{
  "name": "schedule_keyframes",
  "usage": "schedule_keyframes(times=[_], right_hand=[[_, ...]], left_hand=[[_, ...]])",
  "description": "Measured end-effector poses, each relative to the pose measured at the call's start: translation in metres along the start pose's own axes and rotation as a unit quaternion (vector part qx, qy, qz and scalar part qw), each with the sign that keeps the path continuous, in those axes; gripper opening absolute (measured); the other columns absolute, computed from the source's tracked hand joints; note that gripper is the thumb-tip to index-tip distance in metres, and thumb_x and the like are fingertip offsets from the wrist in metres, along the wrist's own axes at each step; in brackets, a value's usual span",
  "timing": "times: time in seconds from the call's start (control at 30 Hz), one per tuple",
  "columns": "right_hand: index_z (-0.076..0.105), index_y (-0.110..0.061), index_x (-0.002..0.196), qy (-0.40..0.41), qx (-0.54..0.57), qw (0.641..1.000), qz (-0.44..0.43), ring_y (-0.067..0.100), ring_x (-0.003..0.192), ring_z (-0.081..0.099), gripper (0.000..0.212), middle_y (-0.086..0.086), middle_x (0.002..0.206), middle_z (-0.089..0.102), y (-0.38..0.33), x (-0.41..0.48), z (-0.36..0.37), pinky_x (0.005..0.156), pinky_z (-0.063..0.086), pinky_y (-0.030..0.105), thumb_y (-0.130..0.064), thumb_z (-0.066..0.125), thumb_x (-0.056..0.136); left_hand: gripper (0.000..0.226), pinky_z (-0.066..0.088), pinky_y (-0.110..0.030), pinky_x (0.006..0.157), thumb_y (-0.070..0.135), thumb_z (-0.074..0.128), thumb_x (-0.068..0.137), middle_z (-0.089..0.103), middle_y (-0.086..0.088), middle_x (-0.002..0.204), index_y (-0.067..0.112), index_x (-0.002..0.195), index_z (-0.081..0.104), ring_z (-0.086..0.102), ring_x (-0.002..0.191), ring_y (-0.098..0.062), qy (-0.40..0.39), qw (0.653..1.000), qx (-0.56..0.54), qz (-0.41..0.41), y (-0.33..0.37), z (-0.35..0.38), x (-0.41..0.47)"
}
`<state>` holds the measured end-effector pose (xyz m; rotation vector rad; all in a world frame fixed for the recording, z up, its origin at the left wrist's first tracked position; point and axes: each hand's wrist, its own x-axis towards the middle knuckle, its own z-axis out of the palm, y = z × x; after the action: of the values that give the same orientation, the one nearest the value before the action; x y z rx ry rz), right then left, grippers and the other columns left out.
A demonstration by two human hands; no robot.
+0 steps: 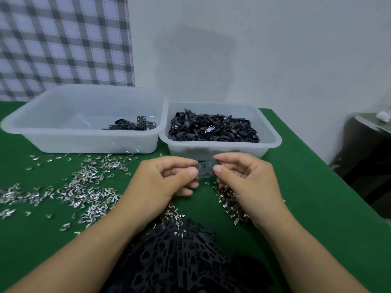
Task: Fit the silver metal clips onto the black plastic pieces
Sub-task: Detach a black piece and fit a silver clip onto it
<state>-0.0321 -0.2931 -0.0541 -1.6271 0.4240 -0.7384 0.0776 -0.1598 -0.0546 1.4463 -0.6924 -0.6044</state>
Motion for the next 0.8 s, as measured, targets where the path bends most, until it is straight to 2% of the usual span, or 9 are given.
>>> schedule_keyframes(times=[0.07, 0.17, 0.23, 0.3, 0.4, 0.43, 0.57, 0.7, 0.8], right_hand=[[0.071, -0.014, 0.091, -0.004, 0.002, 1.000, 0.002, 0.006, 0.058, 0.062, 0.019, 0.000, 0.070, 0.071, -0.001, 0.001, 0.000, 0.058, 0.050, 0.015, -0.001, 0.069, 0.077], [0.068, -0.017, 0.101, -0.005, -0.006, 1.000, 0.028, 0.007, 0.060, 0.062, 0.019, 0.002, 0.075, 0.073, -0.004, 0.004, -0.003, 0.061, 0.052, 0.016, -0.009, 0.063, 0.085], [0.069, -0.025, 0.098, 0.017, -0.107, 0.994, 0.025, 0.000, 0.061, 0.061, 0.018, -0.005, 0.074, 0.072, -0.005, 0.011, -0.011, 0.060, 0.049, 0.010, -0.013, 0.061, 0.087], [0.070, -0.031, 0.091, 0.010, -0.258, 0.966, 0.018, -0.006, 0.059, 0.058, 0.016, -0.012, 0.071, 0.069, -0.005, 0.015, -0.019, 0.054, 0.043, 0.004, -0.017, 0.062, 0.087], [0.070, -0.034, 0.089, -0.007, -0.373, 0.927, 0.034, 0.009, 0.049, 0.054, 0.017, -0.013, 0.069, 0.065, -0.001, 0.017, -0.025, 0.045, 0.046, 0.017, -0.020, 0.060, 0.088], [0.070, -0.034, 0.090, -0.010, -0.400, 0.916, 0.033, 0.012, 0.053, 0.057, 0.017, -0.013, 0.075, 0.066, 0.000, 0.017, -0.025, 0.047, 0.047, 0.019, -0.020, 0.060, 0.089], [0.070, -0.027, 0.098, 0.004, -0.455, 0.891, -0.002, -0.007, 0.072, 0.049, 0.018, -0.013, 0.093, 0.061, 0.007, 0.015, -0.028, 0.060, 0.035, 0.007, -0.016, 0.059, 0.089], [0.068, -0.024, 0.107, -0.014, -0.477, 0.878, -0.031, 0.002, 0.083, 0.048, 0.022, -0.012, 0.094, 0.056, 0.009, 0.016, -0.024, 0.076, 0.034, 0.016, -0.015, 0.059, 0.089], [0.068, -0.024, 0.107, -0.055, -0.494, 0.866, -0.051, 0.005, 0.086, 0.049, 0.024, -0.008, 0.098, 0.058, 0.007, 0.021, -0.020, 0.077, 0.035, 0.015, -0.012, 0.058, 0.089]], left_hand=[[0.019, 0.055, -0.017, 0.057, 0.004, 0.070, 0.074, 0.074, -0.008, 0.074, 0.014, 0.089, 0.072, 0.073, 0.069, -0.017, 0.006, 0.999, -0.036, -0.004, -0.001, 0.000, 0.002], [0.022, 0.055, -0.017, 0.056, -0.005, 0.066, 0.080, 0.072, -0.005, 0.067, 0.015, 0.087, 0.072, 0.072, 0.063, -0.017, 0.077, 0.996, -0.050, 0.008, -0.007, -0.001, 0.003], [0.022, 0.055, -0.018, 0.056, -0.004, 0.065, 0.082, 0.070, -0.002, 0.064, 0.016, 0.088, 0.071, 0.071, 0.061, -0.016, 0.109, 0.993, -0.045, 0.015, -0.011, -0.003, 0.003], [0.022, 0.055, -0.018, 0.056, -0.003, 0.064, 0.084, 0.069, -0.001, 0.063, 0.017, 0.088, 0.071, 0.069, 0.060, -0.015, 0.118, 0.992, -0.040, 0.022, -0.014, -0.004, 0.003], [0.022, 0.056, -0.019, 0.056, -0.003, 0.064, 0.084, 0.068, -0.001, 0.062, 0.017, 0.088, 0.071, 0.069, 0.058, -0.015, 0.114, 0.993, -0.030, 0.027, -0.014, -0.003, 0.002], [0.022, 0.056, -0.020, 0.056, -0.004, 0.064, 0.084, 0.068, -0.001, 0.062, 0.017, 0.088, 0.071, 0.068, 0.057, -0.015, 0.115, 0.993, -0.027, 0.027, -0.015, -0.003, 0.002], [0.022, 0.056, -0.020, 0.055, -0.005, 0.063, 0.083, 0.067, -0.001, 0.059, 0.016, 0.086, 0.071, 0.067, 0.055, -0.014, 0.117, 0.992, -0.022, 0.030, -0.015, -0.003, 0.002], [0.020, 0.056, -0.020, 0.055, -0.004, 0.063, 0.084, 0.066, -0.008, 0.064, 0.013, 0.088, 0.071, 0.066, 0.053, -0.014, 0.107, 0.994, -0.010, 0.035, -0.015, -0.003, 0.001], [0.019, 0.055, -0.020, 0.054, -0.004, 0.063, 0.084, 0.066, -0.010, 0.066, 0.013, 0.089, 0.071, 0.065, 0.053, -0.013, 0.103, 0.994, -0.008, 0.039, -0.015, -0.003, 0.001]])
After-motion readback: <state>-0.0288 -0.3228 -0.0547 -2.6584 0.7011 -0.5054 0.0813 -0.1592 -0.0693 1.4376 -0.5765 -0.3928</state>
